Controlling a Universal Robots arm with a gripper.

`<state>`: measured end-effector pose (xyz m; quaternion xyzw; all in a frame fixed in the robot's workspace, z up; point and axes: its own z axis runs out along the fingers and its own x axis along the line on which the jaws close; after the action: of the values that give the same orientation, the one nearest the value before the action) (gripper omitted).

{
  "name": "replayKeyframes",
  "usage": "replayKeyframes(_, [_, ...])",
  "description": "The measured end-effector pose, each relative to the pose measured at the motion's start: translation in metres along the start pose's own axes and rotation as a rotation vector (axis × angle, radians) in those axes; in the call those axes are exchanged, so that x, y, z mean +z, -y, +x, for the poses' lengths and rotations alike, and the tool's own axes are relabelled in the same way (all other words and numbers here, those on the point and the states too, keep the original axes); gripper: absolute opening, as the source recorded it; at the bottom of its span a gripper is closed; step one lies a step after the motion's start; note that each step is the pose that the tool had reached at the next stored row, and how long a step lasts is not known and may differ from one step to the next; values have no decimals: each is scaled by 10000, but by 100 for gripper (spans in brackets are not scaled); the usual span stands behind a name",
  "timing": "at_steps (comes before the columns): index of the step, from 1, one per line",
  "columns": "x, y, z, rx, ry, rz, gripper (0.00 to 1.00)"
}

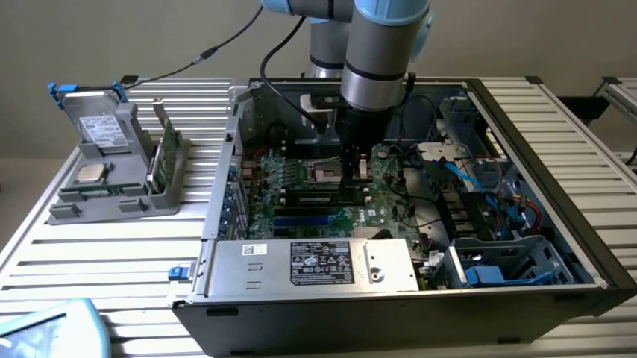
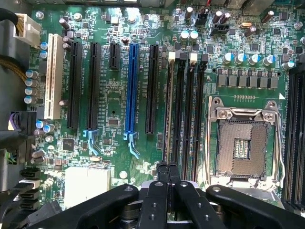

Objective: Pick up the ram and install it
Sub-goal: 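Press down the ram until it locks into place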

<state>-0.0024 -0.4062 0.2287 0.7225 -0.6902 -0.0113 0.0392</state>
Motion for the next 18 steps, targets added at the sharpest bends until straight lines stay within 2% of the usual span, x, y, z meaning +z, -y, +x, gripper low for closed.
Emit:
replayKeyframes(14, [16,1,-1,0,17,17,10])
replayKeyframes(18, [9,-30,-2,0,48,45,10])
